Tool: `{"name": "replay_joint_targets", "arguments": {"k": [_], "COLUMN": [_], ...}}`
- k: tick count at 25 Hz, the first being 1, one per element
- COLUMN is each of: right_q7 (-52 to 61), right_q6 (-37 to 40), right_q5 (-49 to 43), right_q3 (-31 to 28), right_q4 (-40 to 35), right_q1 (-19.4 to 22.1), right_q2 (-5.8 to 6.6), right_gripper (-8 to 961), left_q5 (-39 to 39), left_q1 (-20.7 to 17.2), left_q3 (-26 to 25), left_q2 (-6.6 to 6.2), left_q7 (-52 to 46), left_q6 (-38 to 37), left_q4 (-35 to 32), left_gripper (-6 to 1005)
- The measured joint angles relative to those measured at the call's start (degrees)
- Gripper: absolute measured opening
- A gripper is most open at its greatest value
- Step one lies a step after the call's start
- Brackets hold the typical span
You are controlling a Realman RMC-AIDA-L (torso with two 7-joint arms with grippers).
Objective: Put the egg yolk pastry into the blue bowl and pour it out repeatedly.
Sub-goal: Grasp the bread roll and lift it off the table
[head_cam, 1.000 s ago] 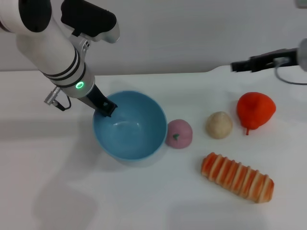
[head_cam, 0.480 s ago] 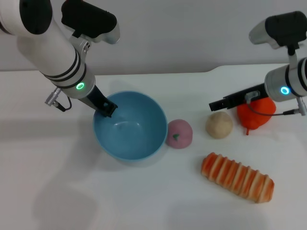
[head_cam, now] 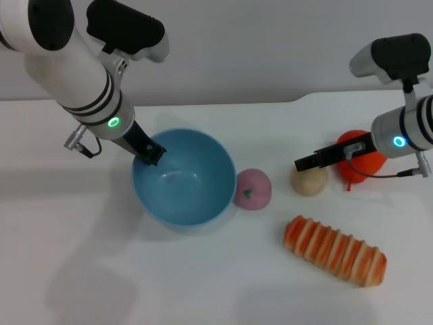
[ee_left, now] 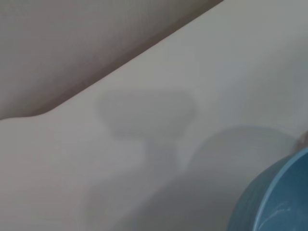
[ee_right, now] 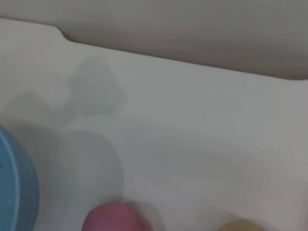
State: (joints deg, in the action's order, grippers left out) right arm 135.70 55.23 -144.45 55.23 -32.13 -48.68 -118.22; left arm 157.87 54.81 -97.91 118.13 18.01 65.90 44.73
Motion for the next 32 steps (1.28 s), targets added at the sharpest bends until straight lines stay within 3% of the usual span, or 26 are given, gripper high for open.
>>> {"name": "replay_joint_targets", "arguments": {"k": [27, 30, 32], "right_q7": [1.1, 1.0, 1.0], "right_q6": [-4.8, -5.8, -6.4], "right_q5": [-2.1, -2.2, -2.2], "right_q3": [0.8, 0.8, 0.8], "right_q4": [3.3, 3.9, 4.0], "right_q1": [1.0, 1.1, 1.2], "right_q2": [0.0, 0.01, 0.0], "right_gripper": [500, 248, 170], "left_q5": [-0.1, -0.1, -0.1], "left_q1": [-0.1, -0.1, -0.1], "left_q3": [2.2, 2.2, 2.3], "left_q2": [0.29, 0.33, 0.34], "left_q7": [0.0, 0.0, 0.0], "left_q6": [-1.1, -1.3, -1.4], "left_q4": [-0.1, -0.1, -0.1], "left_gripper": [-1, -1, 0]}}
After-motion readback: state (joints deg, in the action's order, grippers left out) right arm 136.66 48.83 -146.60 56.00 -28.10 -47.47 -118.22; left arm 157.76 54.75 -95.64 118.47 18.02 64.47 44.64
